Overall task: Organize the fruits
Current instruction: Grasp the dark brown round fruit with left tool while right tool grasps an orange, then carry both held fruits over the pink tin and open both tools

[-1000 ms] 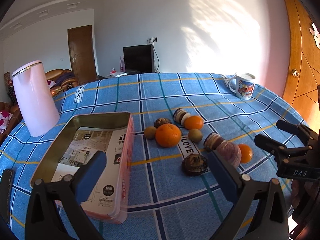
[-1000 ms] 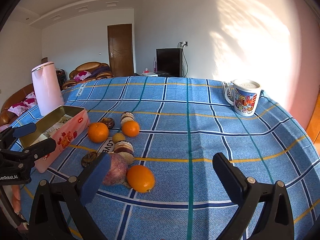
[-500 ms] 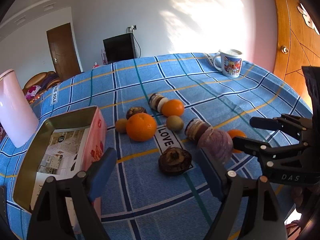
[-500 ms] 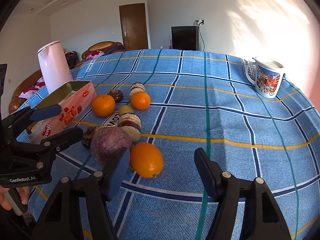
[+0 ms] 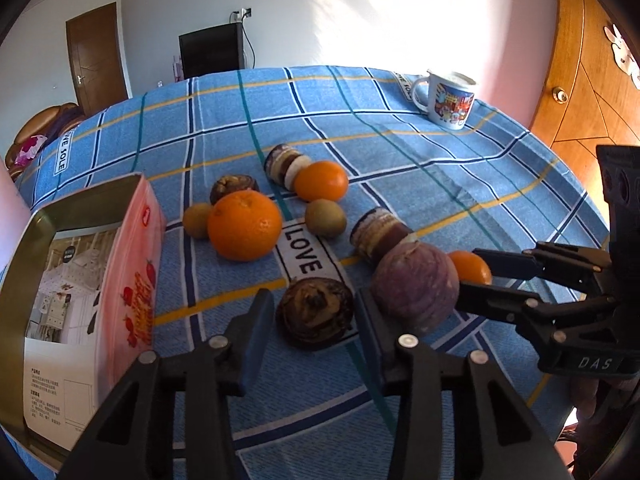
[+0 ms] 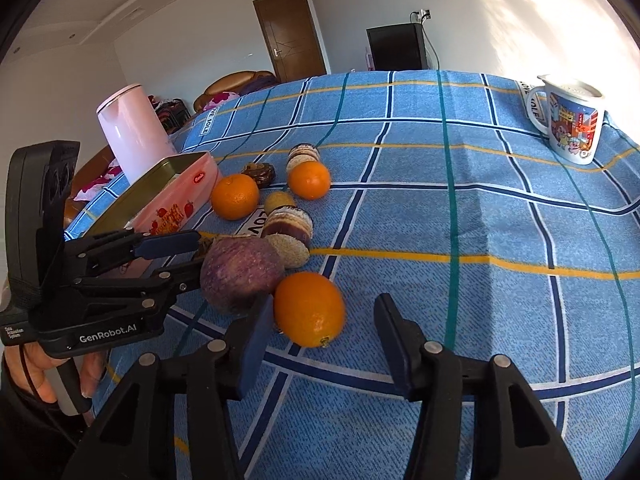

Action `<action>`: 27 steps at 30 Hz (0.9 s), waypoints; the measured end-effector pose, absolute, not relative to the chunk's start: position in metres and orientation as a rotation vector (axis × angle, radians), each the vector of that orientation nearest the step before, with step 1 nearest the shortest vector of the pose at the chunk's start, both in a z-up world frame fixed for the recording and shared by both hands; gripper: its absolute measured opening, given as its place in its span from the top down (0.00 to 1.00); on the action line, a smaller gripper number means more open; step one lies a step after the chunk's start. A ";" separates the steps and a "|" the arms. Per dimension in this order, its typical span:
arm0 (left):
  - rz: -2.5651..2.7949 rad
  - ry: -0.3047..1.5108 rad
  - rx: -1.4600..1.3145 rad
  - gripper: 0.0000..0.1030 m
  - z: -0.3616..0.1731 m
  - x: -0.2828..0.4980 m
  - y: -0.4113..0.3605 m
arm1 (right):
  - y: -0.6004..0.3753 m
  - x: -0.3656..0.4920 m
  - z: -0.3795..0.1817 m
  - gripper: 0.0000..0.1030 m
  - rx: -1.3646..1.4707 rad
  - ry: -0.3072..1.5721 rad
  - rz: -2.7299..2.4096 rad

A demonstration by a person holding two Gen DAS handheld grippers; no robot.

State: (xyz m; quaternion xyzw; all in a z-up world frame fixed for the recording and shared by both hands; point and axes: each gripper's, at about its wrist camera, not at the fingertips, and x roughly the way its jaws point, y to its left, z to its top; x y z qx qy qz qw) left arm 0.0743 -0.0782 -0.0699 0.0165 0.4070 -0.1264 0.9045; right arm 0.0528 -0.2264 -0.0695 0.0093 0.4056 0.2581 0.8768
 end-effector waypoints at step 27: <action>-0.204 0.633 0.041 0.59 -0.045 0.048 -0.068 | -0.227 0.018 -0.050 0.65 -0.049 0.581 0.501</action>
